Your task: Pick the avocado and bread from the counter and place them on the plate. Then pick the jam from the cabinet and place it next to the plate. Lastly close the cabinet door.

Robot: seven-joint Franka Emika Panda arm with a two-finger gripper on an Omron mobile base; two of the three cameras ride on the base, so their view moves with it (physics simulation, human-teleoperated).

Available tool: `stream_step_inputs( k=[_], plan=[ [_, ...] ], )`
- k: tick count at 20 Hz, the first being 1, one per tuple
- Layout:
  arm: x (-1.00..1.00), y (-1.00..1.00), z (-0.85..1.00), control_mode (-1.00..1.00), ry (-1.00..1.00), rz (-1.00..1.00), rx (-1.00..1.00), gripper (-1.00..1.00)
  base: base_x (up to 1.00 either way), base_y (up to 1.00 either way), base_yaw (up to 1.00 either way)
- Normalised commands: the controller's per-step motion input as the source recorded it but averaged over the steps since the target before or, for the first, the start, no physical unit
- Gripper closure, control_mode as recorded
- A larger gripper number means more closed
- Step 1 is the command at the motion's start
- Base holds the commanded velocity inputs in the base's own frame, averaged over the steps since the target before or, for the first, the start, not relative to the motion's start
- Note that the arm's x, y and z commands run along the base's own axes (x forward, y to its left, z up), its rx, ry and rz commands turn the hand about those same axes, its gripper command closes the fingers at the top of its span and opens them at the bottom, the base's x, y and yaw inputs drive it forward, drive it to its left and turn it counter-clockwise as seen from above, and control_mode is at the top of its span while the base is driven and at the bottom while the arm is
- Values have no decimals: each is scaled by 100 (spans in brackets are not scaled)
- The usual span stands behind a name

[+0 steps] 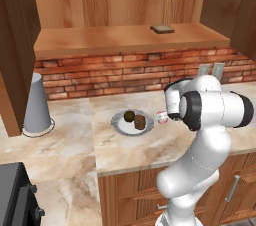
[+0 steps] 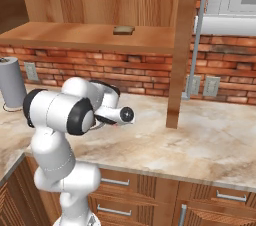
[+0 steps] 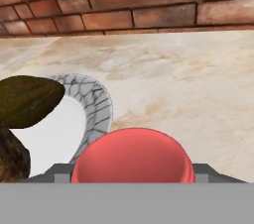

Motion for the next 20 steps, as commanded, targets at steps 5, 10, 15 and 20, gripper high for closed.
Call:
stream_step_inputs(
  k=[5,10,15,20],
  plan=[
    [0,0,-15,-100,-1,0,0,100,0,0,0],
    [0,0,-20,-100,-1,0,0,100,0,0,0],
    [0,0,-11,-100,-1,0,0,-100,0,0,0],
    [0,-1,10,-100,-3,0,2,-100,0,0,0]
  ],
)
